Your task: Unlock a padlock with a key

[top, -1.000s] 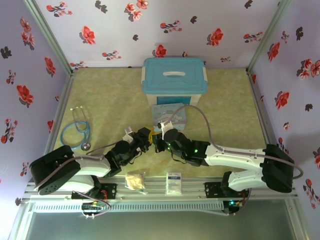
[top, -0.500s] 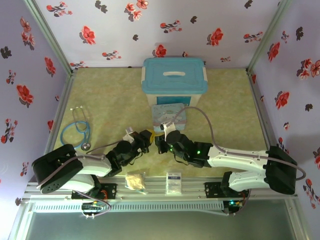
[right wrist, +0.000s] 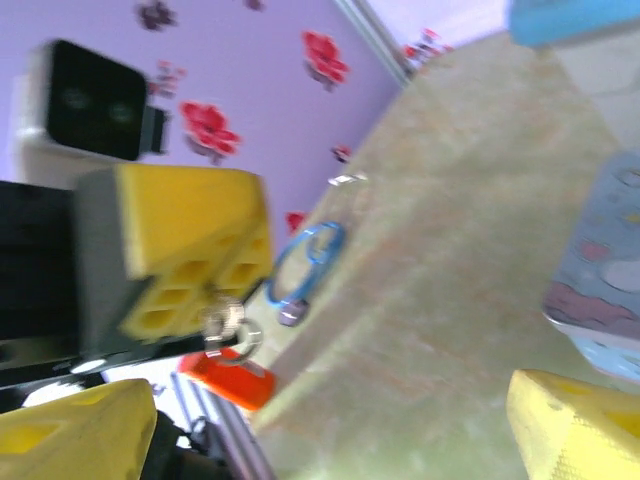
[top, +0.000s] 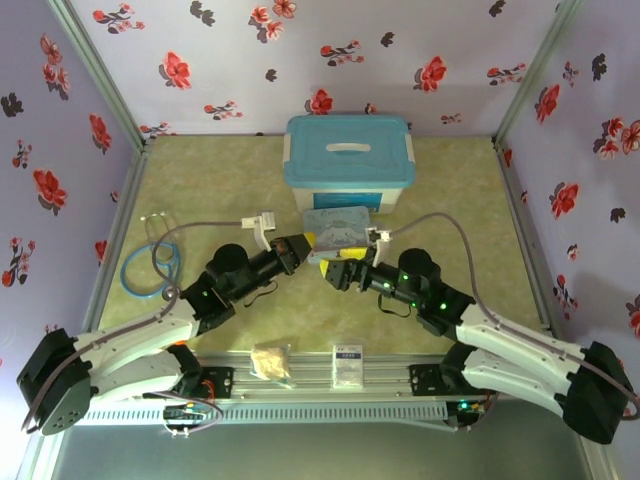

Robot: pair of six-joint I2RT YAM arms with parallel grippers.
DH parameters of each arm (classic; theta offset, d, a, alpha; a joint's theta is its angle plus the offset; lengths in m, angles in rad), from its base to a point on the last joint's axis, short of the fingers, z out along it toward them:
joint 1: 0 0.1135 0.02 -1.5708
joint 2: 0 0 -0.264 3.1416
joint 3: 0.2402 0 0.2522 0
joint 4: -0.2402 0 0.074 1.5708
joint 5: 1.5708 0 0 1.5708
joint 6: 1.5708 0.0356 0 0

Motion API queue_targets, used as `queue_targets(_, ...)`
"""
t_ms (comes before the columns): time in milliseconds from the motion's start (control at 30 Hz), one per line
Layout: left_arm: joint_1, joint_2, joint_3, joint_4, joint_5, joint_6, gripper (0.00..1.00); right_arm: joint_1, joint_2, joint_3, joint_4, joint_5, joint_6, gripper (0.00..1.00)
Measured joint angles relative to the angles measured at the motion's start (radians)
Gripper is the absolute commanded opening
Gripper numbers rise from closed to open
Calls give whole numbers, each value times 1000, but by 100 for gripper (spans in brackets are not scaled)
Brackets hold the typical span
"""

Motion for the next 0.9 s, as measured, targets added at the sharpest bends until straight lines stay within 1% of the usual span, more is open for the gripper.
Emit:
queue_targets(67, 18, -8, 5, -34, 60, 78, 0, -1, -42, -35, 60, -28, -4, 80)
queue_targets(133, 26, -10, 9, -59, 103, 128, 0, -1, -52, -48, 109, -51, -6, 77)
queue_targets(167, 29, -10, 11, -68, 126, 150, 0, 0, -45, -50, 133, -64, -5, 75)
queue_targets(267, 29, -10, 24, -73, 184, 187, 0, -1, 2, -50, 215, -111, 3, 64)
queue_targets(300, 29, -10, 30, -73, 198, 192, 0, -1, 21, -51, 239, -127, 12, 64)
queue_targets(400, 29, -10, 37, -42, 232, 194, 0, 0, 74, -53, 305, -161, 28, 58)
queue_targets(467, 29, -10, 37, -21, 246, 190, 0, -1, 89, -58, 340, -170, 35, 51)
queue_targets(567, 29, -11, 37, 21, 264, 174, 0, -1, 90, -63, 389, -180, 50, 48)
queue_targets(667, 29, -11, 37, 55, 274, 154, 0, -1, 97, -63, 438, -184, 56, 43)
queue_targets(733, 30, -11, 37, 80, 279, 141, 0, -1, 109, -63, 464, -185, 63, 38)
queue_targets(900, 30, -11, 37, 159, 279, 95, 0, -1, 159, -67, 558, -185, 93, 36)
